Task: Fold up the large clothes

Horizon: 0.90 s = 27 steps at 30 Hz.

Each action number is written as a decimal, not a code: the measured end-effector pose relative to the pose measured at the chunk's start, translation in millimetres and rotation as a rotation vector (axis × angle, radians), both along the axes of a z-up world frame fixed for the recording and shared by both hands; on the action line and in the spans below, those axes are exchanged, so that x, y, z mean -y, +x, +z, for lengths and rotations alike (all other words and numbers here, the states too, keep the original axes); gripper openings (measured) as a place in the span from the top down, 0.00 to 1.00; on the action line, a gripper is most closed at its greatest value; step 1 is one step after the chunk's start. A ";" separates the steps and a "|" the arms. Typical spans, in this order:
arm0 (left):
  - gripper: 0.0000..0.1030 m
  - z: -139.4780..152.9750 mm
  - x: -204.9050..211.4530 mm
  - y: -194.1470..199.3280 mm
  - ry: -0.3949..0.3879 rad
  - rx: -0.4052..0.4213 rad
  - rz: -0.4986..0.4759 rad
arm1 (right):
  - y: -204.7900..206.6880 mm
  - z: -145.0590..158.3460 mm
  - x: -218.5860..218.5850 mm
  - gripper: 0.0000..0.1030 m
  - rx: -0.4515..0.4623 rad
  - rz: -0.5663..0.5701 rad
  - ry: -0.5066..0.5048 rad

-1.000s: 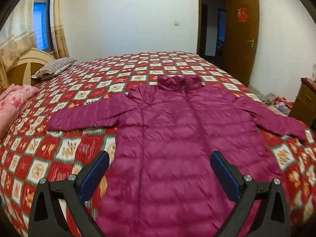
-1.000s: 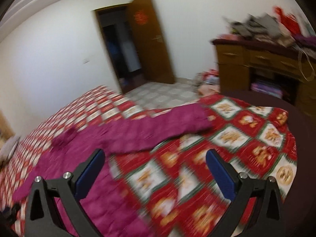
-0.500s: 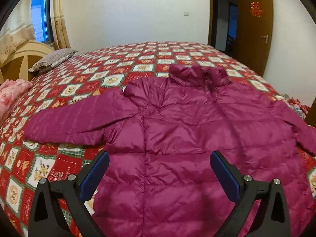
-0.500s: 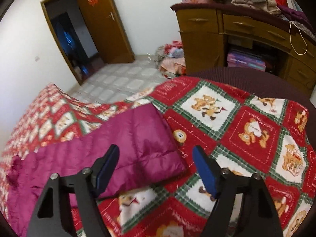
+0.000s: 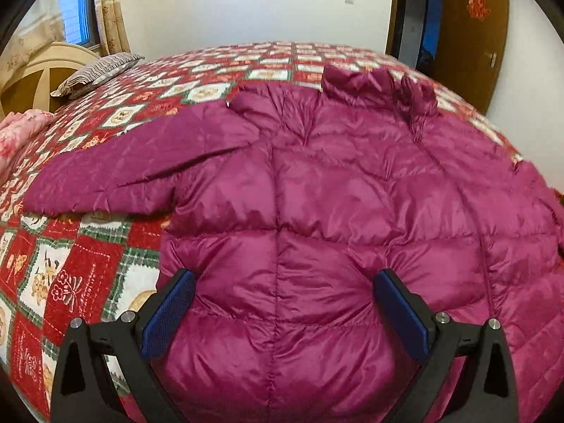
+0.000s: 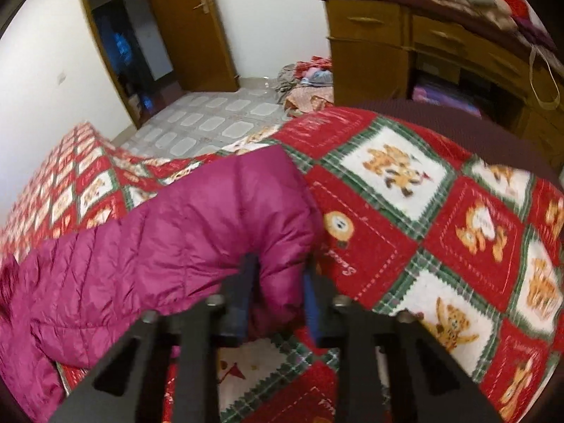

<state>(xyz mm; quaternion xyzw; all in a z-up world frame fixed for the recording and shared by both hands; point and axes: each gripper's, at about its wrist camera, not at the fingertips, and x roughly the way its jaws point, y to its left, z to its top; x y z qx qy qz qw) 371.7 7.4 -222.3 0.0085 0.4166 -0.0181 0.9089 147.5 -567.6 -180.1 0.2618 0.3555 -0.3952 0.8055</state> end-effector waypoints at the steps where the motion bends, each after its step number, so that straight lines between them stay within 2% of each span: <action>1: 0.01 -0.6 1.3 0.8 0.011 -0.003 -0.001 | 5.2 4.0 -4.1 0.82 -0.019 0.019 -0.025; 3: 0.01 -1.5 2.4 0.6 0.025 -0.003 -0.001 | 11.0 17.5 -12.9 0.83 -0.024 0.054 -0.069; 9: 0.01 -2.1 -1.3 0.0 0.000 -0.002 0.001 | 35.2 81.3 -72.6 0.84 0.057 0.222 -0.197; 14: 0.01 0.1 -4.7 -2.7 -0.014 0.001 0.003 | 81.0 120.8 -164.8 0.84 0.130 0.456 -0.268; 17: 0.01 10.1 -13.8 -8.5 0.015 0.012 0.016 | 105.7 123.4 -218.1 0.85 0.156 0.590 -0.267; 23: 0.01 31.3 -54.4 -25.9 0.085 0.124 0.079 | 152.0 99.4 -299.8 0.85 0.162 0.768 -0.223; 25: 0.01 27.4 -67.4 -24.1 0.087 0.121 0.109 | 171.0 88.4 -325.2 0.85 0.161 0.826 -0.190; 27: 0.01 14.7 -79.9 -19.1 0.057 0.084 0.140 | 181.9 80.3 -351.8 0.85 0.161 0.883 -0.168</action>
